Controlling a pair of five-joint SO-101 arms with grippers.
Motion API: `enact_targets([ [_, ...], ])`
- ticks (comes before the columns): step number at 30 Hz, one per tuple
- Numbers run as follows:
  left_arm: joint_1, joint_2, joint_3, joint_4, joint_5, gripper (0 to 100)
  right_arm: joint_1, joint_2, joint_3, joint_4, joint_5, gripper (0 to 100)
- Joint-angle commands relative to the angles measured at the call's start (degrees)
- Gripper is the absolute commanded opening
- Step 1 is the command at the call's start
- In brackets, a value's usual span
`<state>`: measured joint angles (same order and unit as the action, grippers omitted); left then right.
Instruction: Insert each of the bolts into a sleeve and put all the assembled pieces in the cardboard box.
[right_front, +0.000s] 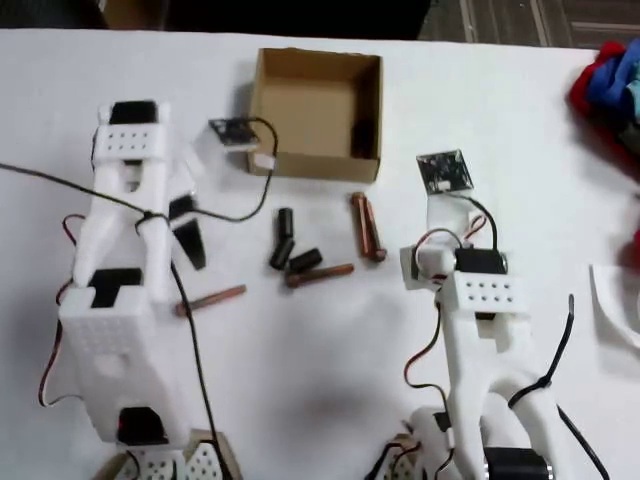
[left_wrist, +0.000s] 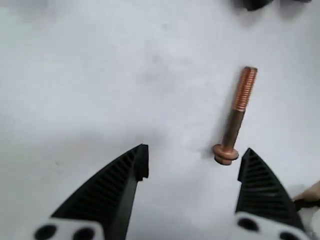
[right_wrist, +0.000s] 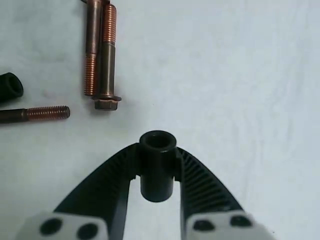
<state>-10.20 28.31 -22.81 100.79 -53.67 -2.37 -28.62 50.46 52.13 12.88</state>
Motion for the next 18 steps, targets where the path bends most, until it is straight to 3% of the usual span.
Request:
enact_targets([
  [1, -0.62, -4.22, 1.45, 1.85, 18.81, 27, 0.40, -2.68, -0.44, -0.84, -0.44, 1.9],
  [9, 5.89, -12.13, 27.12, 1.49, 36.92, 20, 0.40, -2.77, -0.79, -1.54, -0.44, 1.9],
  [18, 4.22, -5.80, 30.11, -2.11, 48.00, 20, 0.40, -2.77, -0.79, -1.71, -0.44, 1.9],
])
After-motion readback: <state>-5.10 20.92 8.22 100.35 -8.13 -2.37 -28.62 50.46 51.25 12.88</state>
